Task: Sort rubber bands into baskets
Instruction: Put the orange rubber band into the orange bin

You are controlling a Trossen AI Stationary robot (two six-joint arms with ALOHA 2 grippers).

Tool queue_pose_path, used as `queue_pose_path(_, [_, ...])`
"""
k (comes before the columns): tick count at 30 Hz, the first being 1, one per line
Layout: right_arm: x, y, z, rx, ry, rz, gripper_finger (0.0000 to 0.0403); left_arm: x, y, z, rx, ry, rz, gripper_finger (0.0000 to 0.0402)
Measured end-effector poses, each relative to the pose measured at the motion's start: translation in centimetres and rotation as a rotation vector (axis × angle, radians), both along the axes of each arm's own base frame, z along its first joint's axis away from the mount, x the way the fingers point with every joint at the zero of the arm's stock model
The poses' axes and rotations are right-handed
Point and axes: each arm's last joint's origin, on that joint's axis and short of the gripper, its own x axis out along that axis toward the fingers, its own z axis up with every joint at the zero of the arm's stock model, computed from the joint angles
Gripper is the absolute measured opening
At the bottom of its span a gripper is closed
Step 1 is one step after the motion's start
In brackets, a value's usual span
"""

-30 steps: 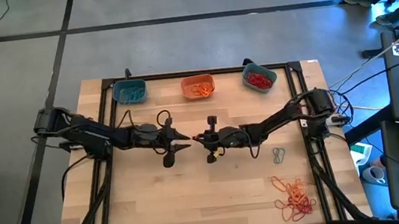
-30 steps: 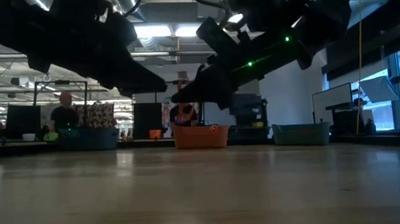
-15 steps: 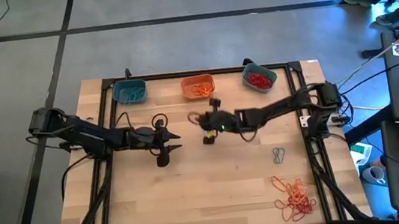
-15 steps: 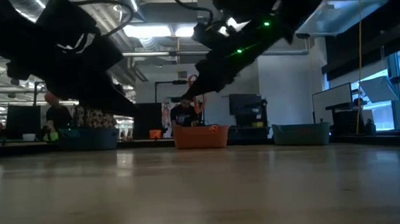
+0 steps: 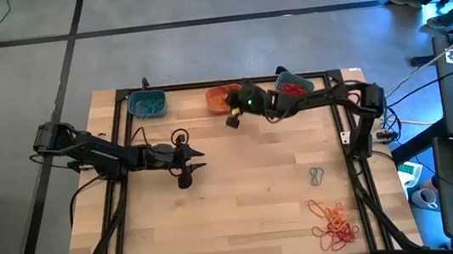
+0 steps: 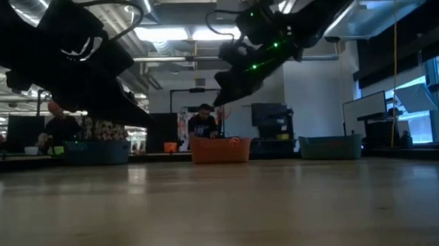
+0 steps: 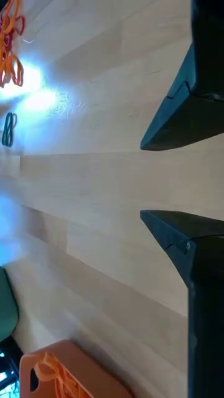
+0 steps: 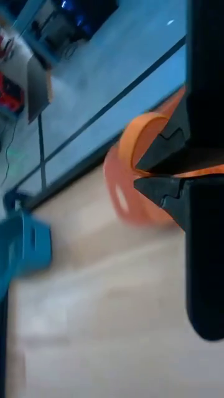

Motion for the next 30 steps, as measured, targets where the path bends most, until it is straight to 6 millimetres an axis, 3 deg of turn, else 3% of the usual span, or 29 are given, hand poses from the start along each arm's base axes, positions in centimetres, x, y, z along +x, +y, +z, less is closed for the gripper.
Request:
queue_pose_path(6, [-0.9, -3.1, -0.5, 0.042, -0.028, -0.054, 0.0016, 0.0, 0.0, 0.0, 0.001, 0.001, 0.002, 0.0164])
queue_pose_path(10, [-1.2, -4.3, -1.2, 0.108, -0.046, -0.065, 0.0045, 0.0, 0.0, 0.0, 0.001, 0.002, 0.003, 0.0164])
queue_pose_path(19, [-1.4, -4.3, -2.7, 0.175, 0.036, -0.069, 0.0155, 0.0, 0.0, -0.1, -0.003, 0.009, 0.005, 0.0164])
queue_pose_path(30, [-1.6, -4.2, -2.8, 0.184, 0.076, -0.077, 0.0170, 0.0, 0.0, -0.1, -0.003, 0.008, 0.005, 0.0164])
